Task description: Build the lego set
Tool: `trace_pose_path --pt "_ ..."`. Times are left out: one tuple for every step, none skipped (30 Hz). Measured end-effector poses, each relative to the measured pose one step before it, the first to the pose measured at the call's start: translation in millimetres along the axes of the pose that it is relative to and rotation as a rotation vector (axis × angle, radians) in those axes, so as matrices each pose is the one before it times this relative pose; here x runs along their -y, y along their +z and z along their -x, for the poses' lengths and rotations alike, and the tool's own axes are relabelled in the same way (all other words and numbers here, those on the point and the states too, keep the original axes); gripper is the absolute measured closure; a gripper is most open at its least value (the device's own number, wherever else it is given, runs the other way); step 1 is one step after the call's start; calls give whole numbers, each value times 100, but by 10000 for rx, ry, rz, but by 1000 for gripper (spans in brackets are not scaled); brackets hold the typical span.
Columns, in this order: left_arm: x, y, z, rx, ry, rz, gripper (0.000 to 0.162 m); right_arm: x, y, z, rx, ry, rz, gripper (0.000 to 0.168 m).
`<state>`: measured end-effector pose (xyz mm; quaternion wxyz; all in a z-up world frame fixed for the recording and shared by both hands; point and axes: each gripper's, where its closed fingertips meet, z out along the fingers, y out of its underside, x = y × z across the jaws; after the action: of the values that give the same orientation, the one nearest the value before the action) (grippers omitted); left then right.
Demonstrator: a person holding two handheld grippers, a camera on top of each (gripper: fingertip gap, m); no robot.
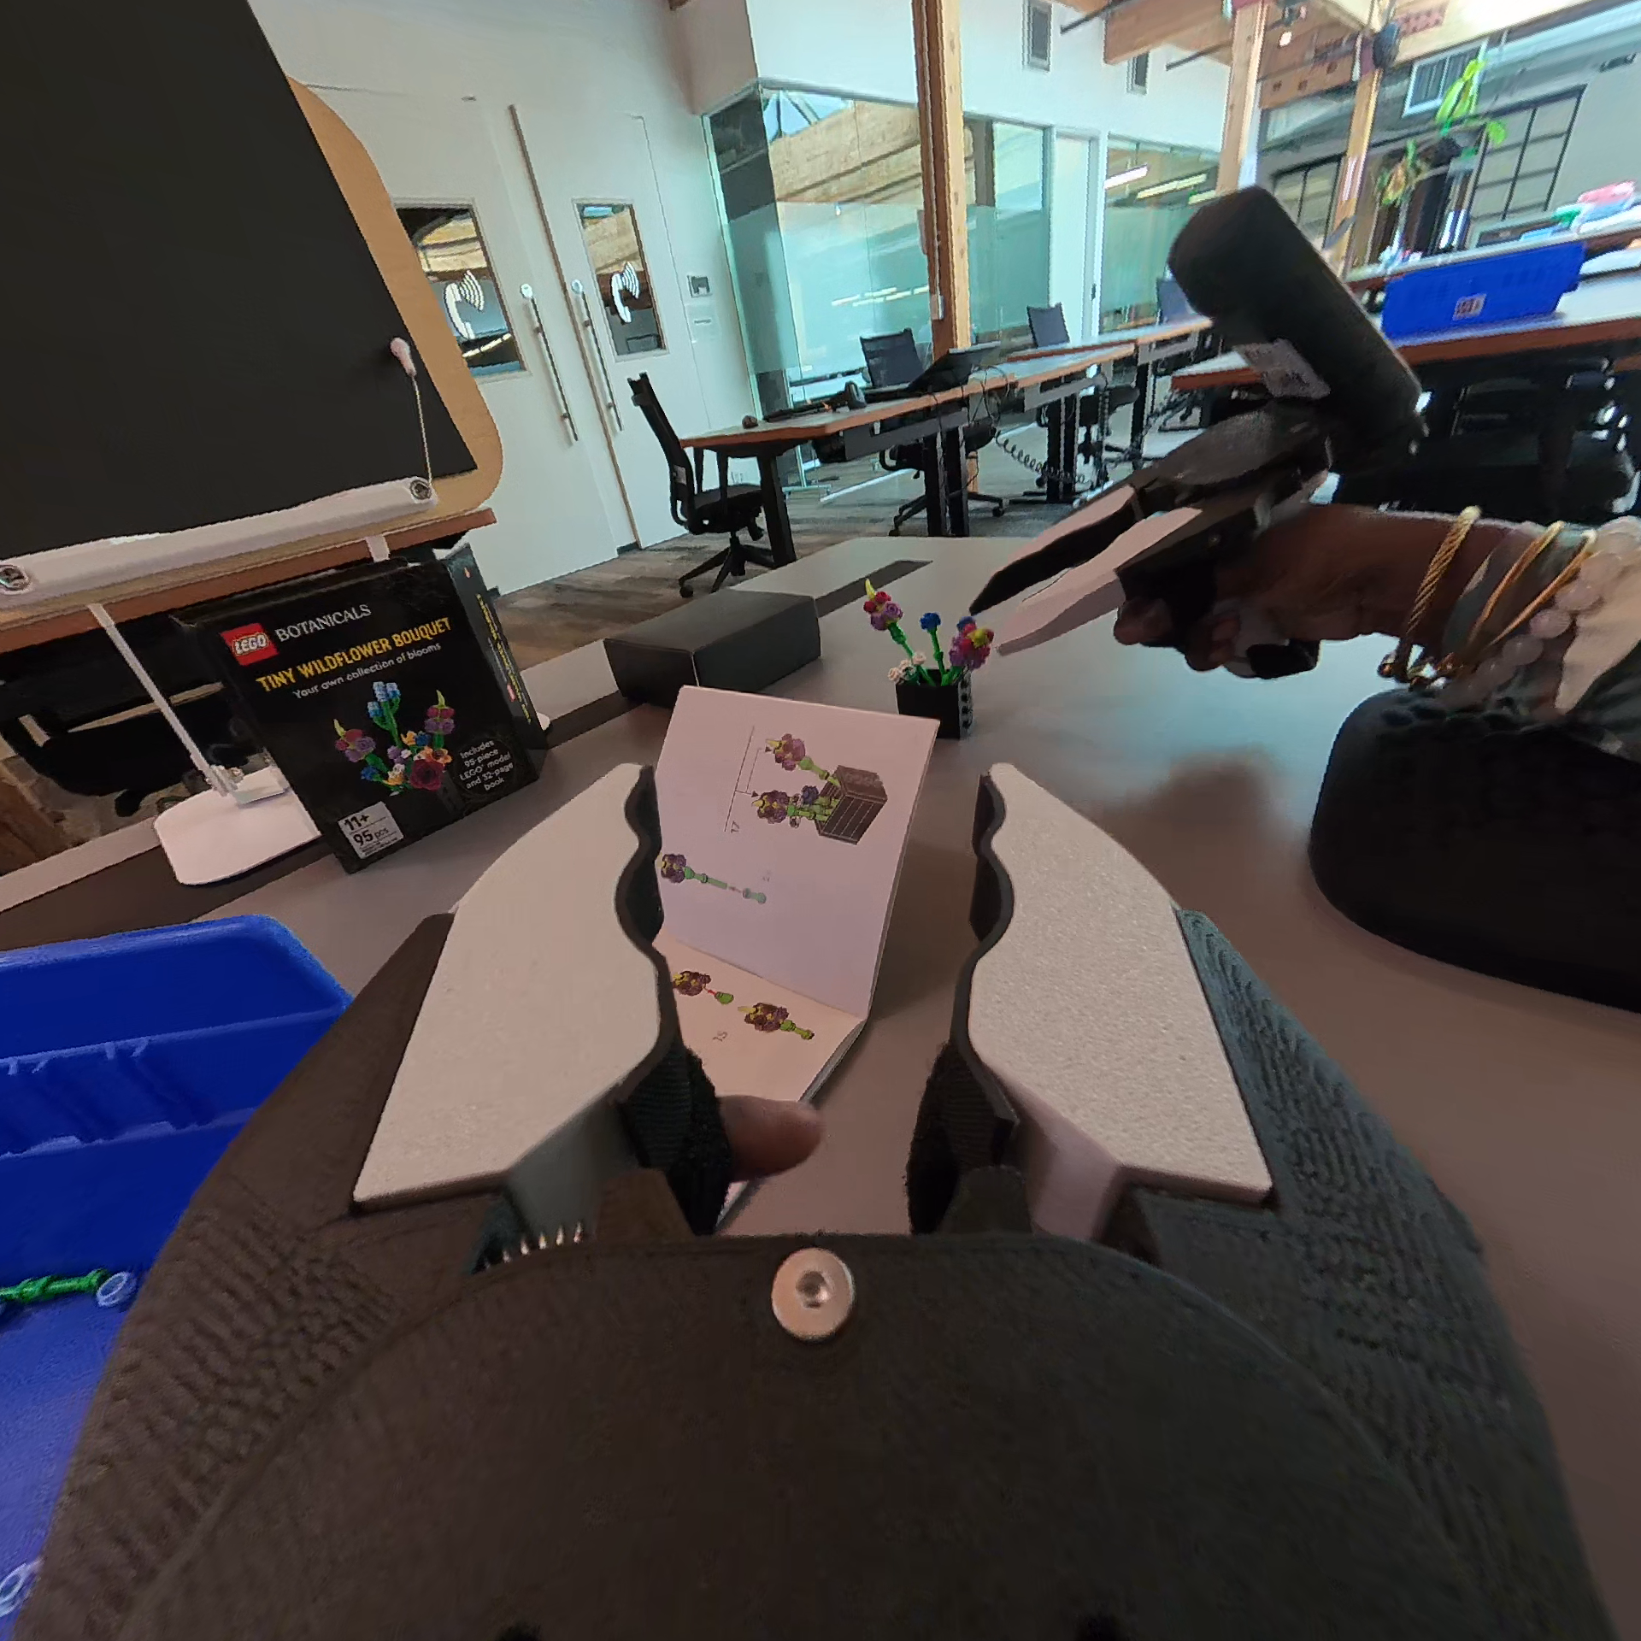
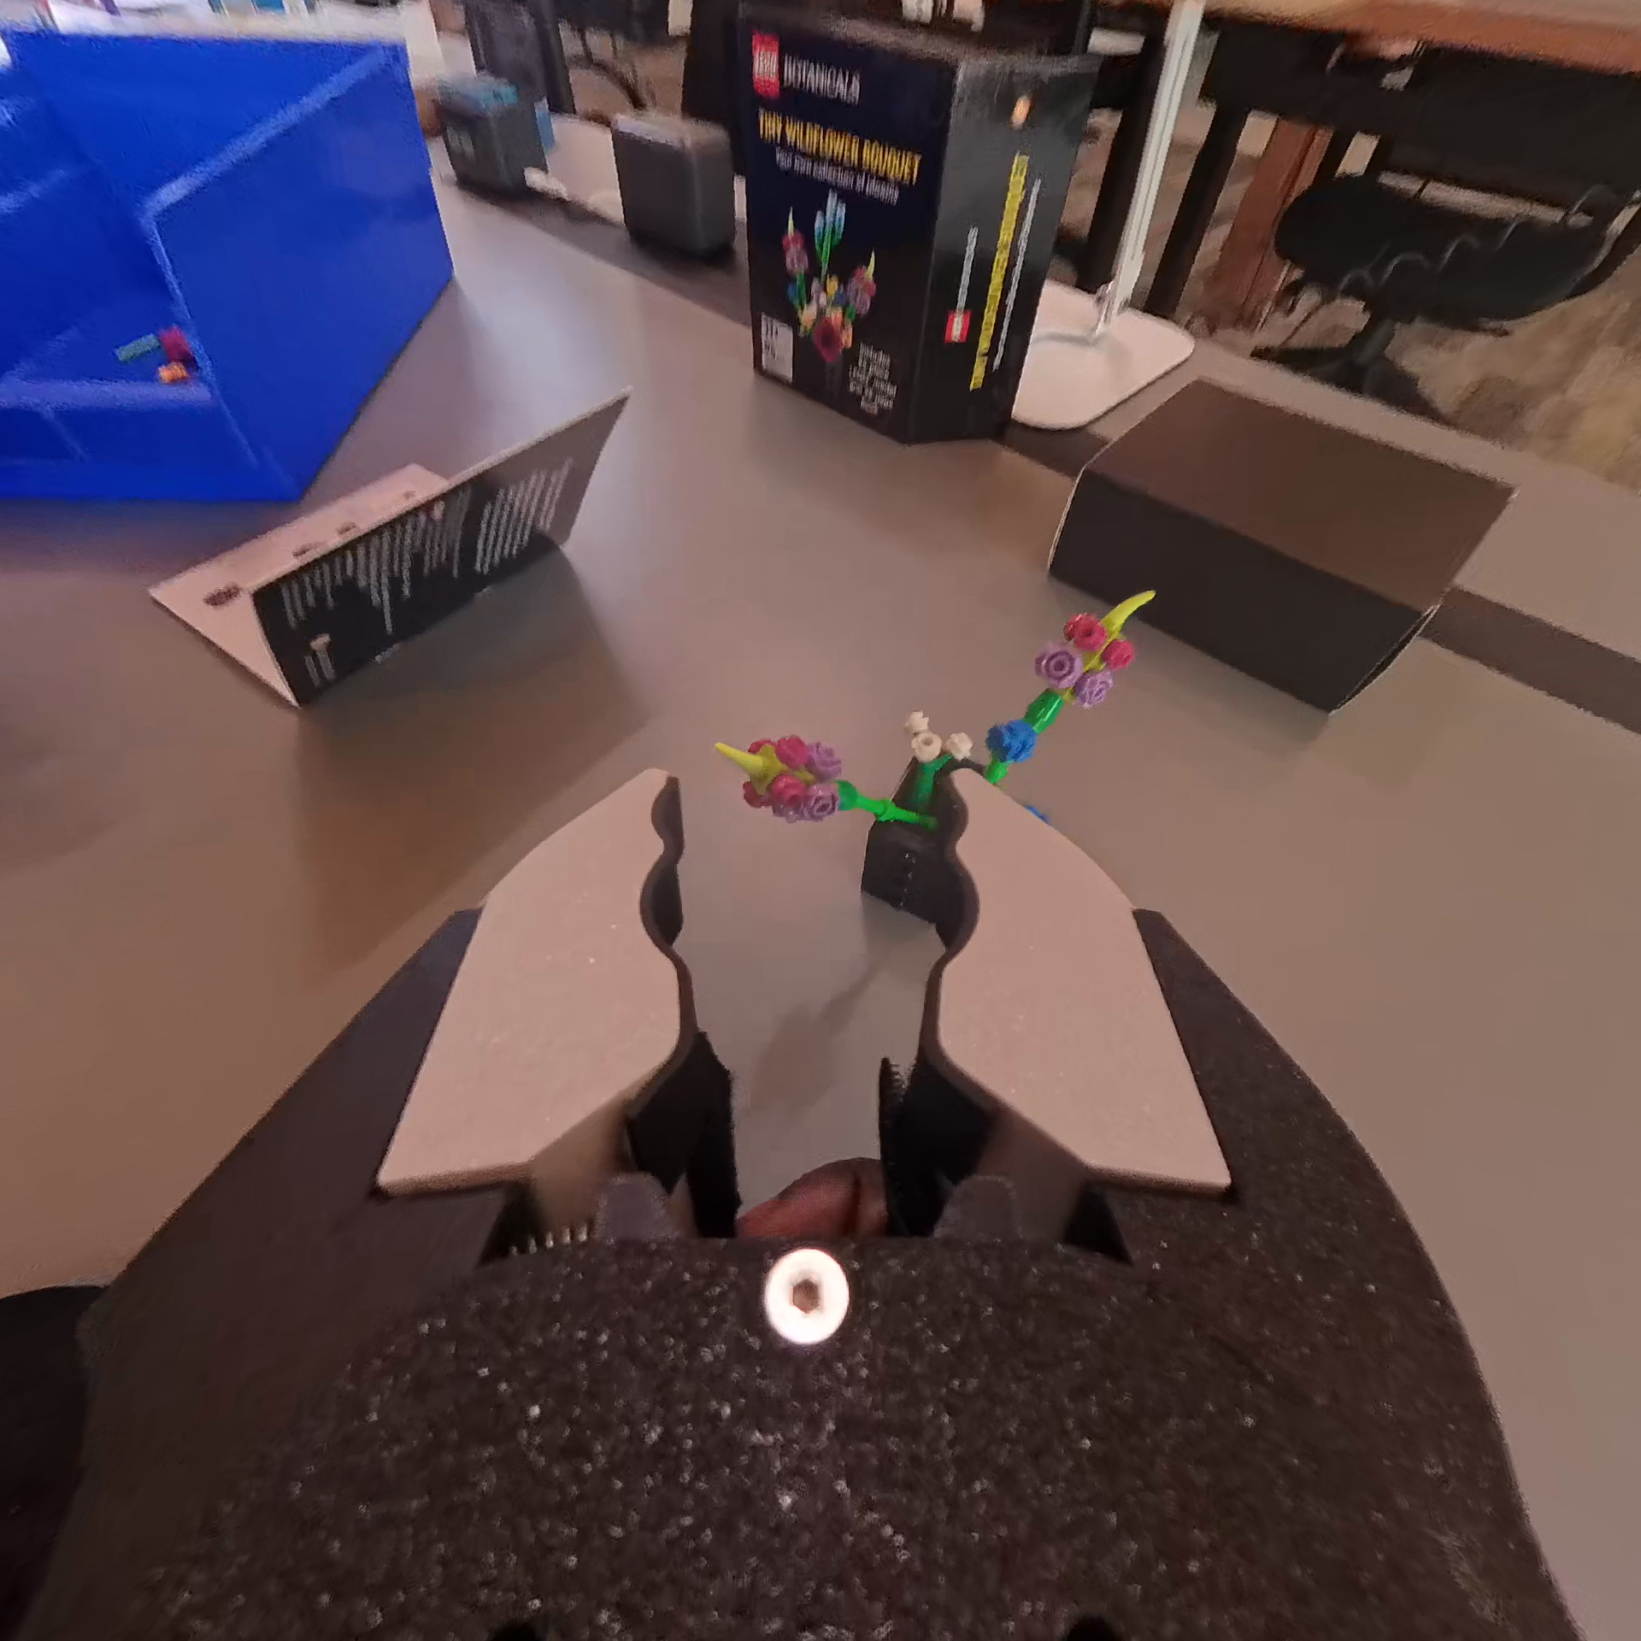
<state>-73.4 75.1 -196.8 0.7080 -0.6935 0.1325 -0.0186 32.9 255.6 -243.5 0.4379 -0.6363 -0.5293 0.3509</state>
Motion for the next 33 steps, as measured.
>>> trace_pose_path --pt "245 -64 18 -10 -81 -167 94 428 -259 -137 -62 53 -328 108" --pt "304 -68 -13 -15 -27 -217 93 396 -230 -163 -80 24 -293 102" --pt "370 -67 -53 -27 62 -283 90 365 -211 -138 -73 -7 -256 96" --pt "368 -60 -82 -22 144 -280 88 391 -196 -143 -79 -15 -266 89" --pt "281 -50 -81 -2 199 -194 86 452 -170 -147 -87 -14 -305 81" --pt "206 -32 -72 11 216 -118 84 522 -161 -104 -80 1 -344 73" --pt "206 -35 -74 7 183 -103 81 593 -153 -100 -87 -12 -392 66" --pt "279 -28 -62 4 117 -141 78 647 -151 -120 -111 -51 -446 60" --pt "401 -64 -24 16 58 -224 72 699 -160 -207 -171 -72 -480 54" --pt "622 -94 5 24 28 -362 64 780 -195 -230 -188 -106 -532 48" --pt "901 -150 46 40 -2 -548 54 971 -208 -133 -120 -169 -695 42" --pt "1157 -181 31 24 -52 -711 42 1136 -235 -86 -114 -260 -843 35" --pt "1224 -201 -25 -26 -138 -734 34 1070 -263 -313 -260 -119 -760 30" --pt "1091 -187 -13 -40 -216 -618 28 814 -231 -318 -203 104 -486 28" --pt "834 -134 40 -7 -211 -446 23 676 -166 -166 -71 189 -382 24" --pt "557 -113 144 38 -136 -280 20 513 -171 -214 -97 157 -294 21" --pt "354 -92 199 75 -52 -177 19 363 -173 -264 -126 87 -227 21" --pt "236 -88 205 89 -11 -122 20 268 -144 -153 -73 -13 -157 21" --pt "121 -64 196 89 -7 -62 20 143 -83 -97 -51 -85 -69 21" --pt "-37 -17 136 57 -11 13 20 -9 -26 -78 -68 -83 15 21" --pt "-94 6 -11 -23 -28 40 20 -81 21 35 -5 -83 28 21" --pt "-97 34 -88 -56 -42 34 21 -125 60 158 59 -92 48 22" --pt "-125 32 -97 -43 -12 56 21 -160 69 202 65 -102 72 22" --pt "-146 46 -117 -55 42 75 21 -187 76 205 66 -141 91 24" --pt "-111 26 -136 -57 62 59 22 -216 71 216 74 -147 108 25" --pt "-85 21 -97 -42 53 37 22 -217 65 197 64 -137 112 27" --pt "-61 9 -88 -32 40 28 22 -158 70 181 51 -136 84 28" --pt "-72 15 -50 -25 19 33 23 -87 37 188 70 -124 45 30" --pt "-97 12 -29 -23 -15 44 23 -7 23 150 40 -106 4 32" --pt "-89 12 -30 -26 -39 37 24 62 -12 60 -11 -103 -34 34" --pt "-83 15 -43 -34 -41 32 25 130 -71 25 -38 -128 -62 39" --pt "-117 18 -32 -32 -37 50 26 191 -126 83 13 -156 -99 50" --pt "-185 16 -9 -15 -30 85 28 212 -183 296 164 -141 -90 69"
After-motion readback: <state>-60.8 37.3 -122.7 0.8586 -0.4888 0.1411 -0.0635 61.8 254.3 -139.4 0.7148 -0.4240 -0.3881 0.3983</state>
